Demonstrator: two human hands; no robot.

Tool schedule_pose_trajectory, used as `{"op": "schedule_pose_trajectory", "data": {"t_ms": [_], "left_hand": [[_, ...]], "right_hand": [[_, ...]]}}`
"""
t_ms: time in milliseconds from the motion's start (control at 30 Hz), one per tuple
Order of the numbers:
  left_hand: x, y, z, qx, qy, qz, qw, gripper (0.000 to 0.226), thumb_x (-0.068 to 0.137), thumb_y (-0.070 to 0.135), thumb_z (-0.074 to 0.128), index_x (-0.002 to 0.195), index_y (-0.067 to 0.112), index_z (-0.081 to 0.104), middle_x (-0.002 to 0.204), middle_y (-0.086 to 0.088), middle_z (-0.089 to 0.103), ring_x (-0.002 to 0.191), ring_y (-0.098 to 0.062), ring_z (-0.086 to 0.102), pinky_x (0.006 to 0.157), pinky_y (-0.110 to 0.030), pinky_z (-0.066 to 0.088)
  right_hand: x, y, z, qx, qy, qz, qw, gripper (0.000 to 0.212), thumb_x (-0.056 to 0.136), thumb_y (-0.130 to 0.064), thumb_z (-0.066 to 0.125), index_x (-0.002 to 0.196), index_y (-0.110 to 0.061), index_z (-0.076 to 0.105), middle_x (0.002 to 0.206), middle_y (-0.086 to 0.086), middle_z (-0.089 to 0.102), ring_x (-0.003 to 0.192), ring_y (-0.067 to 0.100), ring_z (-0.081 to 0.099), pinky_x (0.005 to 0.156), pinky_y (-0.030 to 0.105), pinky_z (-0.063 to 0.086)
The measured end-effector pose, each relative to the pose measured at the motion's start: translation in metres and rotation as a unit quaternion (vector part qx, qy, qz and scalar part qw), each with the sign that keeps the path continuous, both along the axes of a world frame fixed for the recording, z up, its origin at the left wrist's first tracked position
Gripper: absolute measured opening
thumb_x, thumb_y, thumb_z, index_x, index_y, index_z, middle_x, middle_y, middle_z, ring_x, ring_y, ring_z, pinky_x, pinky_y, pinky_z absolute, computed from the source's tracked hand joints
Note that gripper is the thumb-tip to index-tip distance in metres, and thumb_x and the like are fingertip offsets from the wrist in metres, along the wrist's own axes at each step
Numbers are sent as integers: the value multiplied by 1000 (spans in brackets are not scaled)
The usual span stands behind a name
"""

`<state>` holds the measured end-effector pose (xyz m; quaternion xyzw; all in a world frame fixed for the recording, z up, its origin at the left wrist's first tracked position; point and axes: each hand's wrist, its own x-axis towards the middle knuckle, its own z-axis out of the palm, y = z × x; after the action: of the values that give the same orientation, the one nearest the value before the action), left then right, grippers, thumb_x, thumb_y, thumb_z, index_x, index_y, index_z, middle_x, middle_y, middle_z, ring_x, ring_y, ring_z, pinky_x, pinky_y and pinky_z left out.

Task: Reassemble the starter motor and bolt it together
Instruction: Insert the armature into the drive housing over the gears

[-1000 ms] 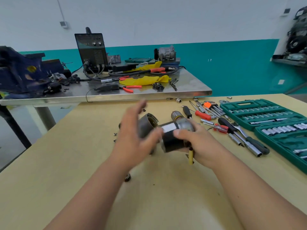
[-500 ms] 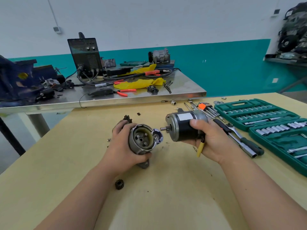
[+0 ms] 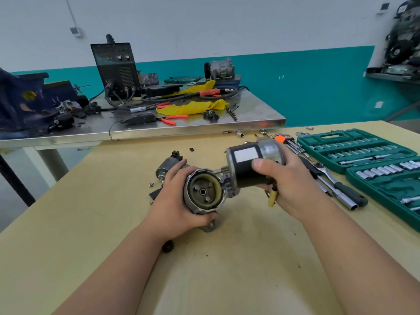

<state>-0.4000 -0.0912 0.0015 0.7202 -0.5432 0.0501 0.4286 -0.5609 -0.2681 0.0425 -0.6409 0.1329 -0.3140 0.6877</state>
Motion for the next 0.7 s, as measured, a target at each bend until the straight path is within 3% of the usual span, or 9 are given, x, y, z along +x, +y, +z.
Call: {"op": "schedule_pose_trajectory", "data": {"t_ms": [67,133,267,367,500,600,700], "left_hand": [[-2,1,1,-36,35,16,999,81,47,55,79,113,75,36,121,50,43,133,16,28,96,-12,31],[-2,2,4,-98,122,33,987,72,46,48,81,108,66,49,113,37,58,113,10,53,86,-13,42],[11,7,20,-184,240,59,951,64,46,45,82,105,42,58,100,22,69,91,1,67,67,-14,53],[22,15,33,-224,283,81,929,57,49,44,82,101,39,59,91,17,72,80,-3,71,57,-17,54],[32,24,37,-199,285,92,933,52,60,27,87,102,37,59,89,17,72,81,-3,70,57,-16,54],[27,21,28,-126,252,65,957,63,55,35,89,110,36,57,98,22,70,89,1,68,65,-15,54],[14,10,15,-95,252,44,962,71,47,48,84,112,38,56,103,25,68,94,3,66,74,-17,51]], "right_hand": [[3,-12,-6,62,-10,-27,998,55,52,-25,81,104,-32,67,105,7,72,93,26,71,74,43,59],[2,-23,-11,111,8,-39,993,66,54,-18,83,116,-25,61,111,12,68,91,27,72,73,43,59],[-3,-40,-18,144,58,-49,987,60,66,-16,80,121,-23,57,117,15,64,90,29,72,69,43,59],[0,-38,-22,240,31,-33,970,74,58,-19,80,127,-16,53,118,21,62,88,35,72,67,46,58],[8,-24,-30,385,-51,-18,921,66,58,-19,81,119,-12,57,108,28,68,87,46,69,67,54,57],[14,-17,-33,411,-55,-28,909,58,58,-20,82,111,-13,60,93,27,71,84,48,69,67,56,57],[11,-17,-31,365,0,-33,930,58,59,-20,81,112,-13,59,98,27,71,84,44,70,67,52,57]]}}
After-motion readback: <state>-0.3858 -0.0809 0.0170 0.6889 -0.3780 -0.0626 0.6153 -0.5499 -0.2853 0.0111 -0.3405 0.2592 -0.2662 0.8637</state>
